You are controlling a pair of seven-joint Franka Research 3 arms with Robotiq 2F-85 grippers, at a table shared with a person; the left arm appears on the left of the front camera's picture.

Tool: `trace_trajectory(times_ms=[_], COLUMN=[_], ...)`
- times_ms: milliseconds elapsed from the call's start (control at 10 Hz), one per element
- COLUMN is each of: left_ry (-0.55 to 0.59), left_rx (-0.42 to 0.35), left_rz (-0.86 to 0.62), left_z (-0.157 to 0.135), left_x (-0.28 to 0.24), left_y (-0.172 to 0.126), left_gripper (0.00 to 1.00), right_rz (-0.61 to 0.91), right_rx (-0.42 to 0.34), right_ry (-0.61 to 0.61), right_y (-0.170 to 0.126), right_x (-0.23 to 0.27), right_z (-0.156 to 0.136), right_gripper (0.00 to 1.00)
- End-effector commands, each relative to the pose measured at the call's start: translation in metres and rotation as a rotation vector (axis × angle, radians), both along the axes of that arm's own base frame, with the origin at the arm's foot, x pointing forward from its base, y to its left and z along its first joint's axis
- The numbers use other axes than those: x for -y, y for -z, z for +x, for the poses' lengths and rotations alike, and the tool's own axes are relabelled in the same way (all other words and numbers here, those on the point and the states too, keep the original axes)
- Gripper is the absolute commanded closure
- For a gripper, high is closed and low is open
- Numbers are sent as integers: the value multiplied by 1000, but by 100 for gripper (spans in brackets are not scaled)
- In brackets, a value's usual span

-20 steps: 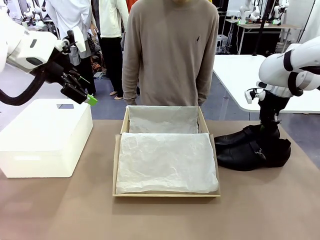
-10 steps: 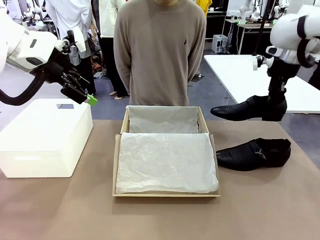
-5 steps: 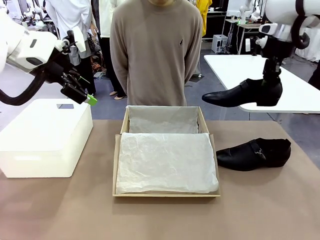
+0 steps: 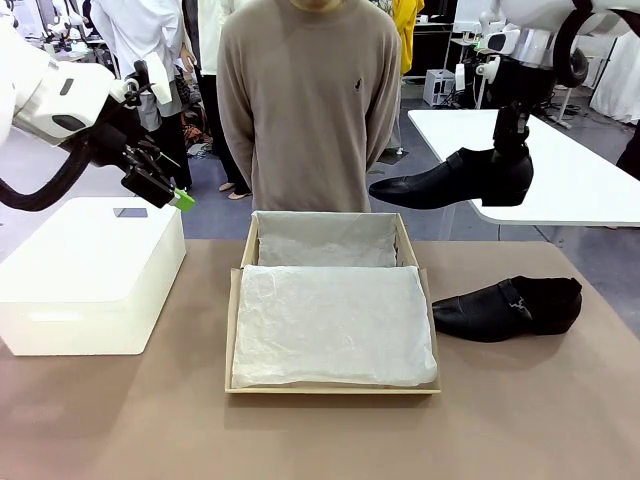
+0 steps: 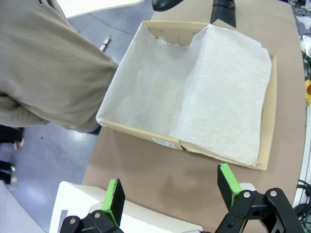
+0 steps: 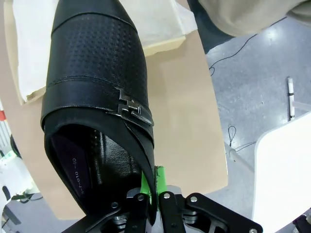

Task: Pack the shoes into the box.
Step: Place one shoe of the Shoes into the Shoes Box.

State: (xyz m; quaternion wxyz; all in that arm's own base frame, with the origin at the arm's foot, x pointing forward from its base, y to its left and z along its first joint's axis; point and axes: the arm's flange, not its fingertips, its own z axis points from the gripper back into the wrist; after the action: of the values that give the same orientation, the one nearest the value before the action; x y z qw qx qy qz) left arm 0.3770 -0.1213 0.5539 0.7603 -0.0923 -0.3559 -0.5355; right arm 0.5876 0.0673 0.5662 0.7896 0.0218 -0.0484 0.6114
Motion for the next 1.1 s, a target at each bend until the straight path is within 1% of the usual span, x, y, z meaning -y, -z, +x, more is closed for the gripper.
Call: trace_trajectory(times_ms=[0,600,700,800,1000], left_ry=[1,1,1,1,1], left_rx=[-5,-5,-5,-5,-5], left_rz=[-13,-13,-13,-13,-13], left_z=[0,0,0,0,0], left_x=[0,0,0,0,0], left_y=[0,0,0,0,0], left_gripper=[0,0,0,0,0], right_rz=[1,1,-1,7,13], right_rx=[7,7,-7,1,-16], right_ry=[9,9,7,31,69], right_y=[-1,-1,4,4,8], right_x=[5,5,5,-7,-36], right_z=[3,3,2,4,9], right_gripper=[100,100,100,100,100])
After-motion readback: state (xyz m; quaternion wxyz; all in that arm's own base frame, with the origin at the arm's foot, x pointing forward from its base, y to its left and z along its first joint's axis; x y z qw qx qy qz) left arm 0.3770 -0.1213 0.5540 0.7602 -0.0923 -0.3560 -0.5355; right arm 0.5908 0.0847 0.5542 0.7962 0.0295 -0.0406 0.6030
